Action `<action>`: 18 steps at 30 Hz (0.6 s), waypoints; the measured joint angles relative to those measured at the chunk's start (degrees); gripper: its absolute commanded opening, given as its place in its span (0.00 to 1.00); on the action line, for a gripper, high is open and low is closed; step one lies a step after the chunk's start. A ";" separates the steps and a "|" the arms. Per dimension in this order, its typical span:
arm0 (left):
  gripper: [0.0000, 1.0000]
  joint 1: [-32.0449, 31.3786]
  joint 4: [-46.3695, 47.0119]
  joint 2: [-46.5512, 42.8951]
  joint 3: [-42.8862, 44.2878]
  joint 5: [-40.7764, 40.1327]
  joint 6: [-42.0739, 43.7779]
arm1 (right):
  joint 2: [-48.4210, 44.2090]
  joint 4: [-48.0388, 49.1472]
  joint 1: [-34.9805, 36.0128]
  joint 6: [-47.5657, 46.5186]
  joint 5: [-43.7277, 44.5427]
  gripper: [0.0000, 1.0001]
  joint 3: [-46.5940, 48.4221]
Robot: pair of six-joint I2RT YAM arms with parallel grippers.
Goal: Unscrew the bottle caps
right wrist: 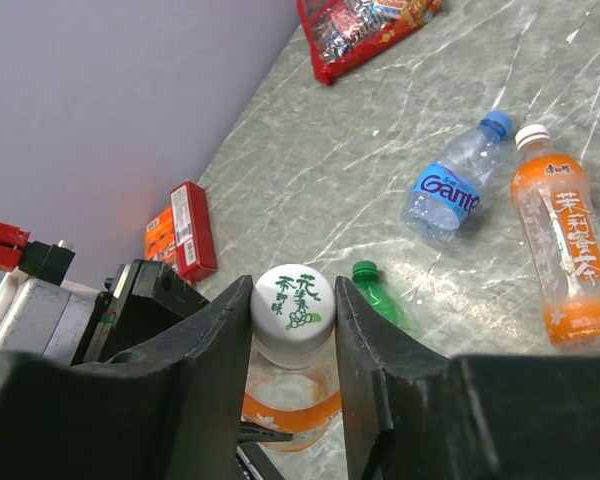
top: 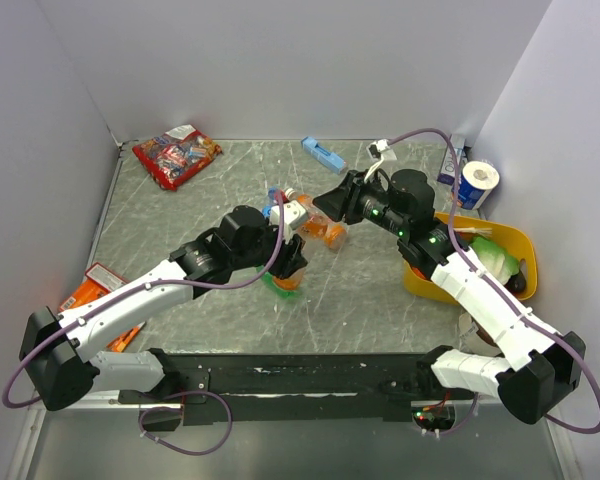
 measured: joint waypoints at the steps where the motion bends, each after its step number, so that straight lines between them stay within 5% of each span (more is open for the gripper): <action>1: 0.50 0.00 -0.02 0.00 0.00 0.28 0.00 | 0.02 0.00 0.00 -0.07 -0.02 0.34 0.00; 8: 0.50 1.11 -0.22 0.00 0.00 6.86 -0.35 | -0.26 -1.25 0.13 -2.01 -0.13 0.27 0.28; 18: 0.49 7.39 0.31 0.13 0.09 31.39 -0.81 | -4.35 -0.85 -2.49 -8.00 -10.32 0.25 -0.11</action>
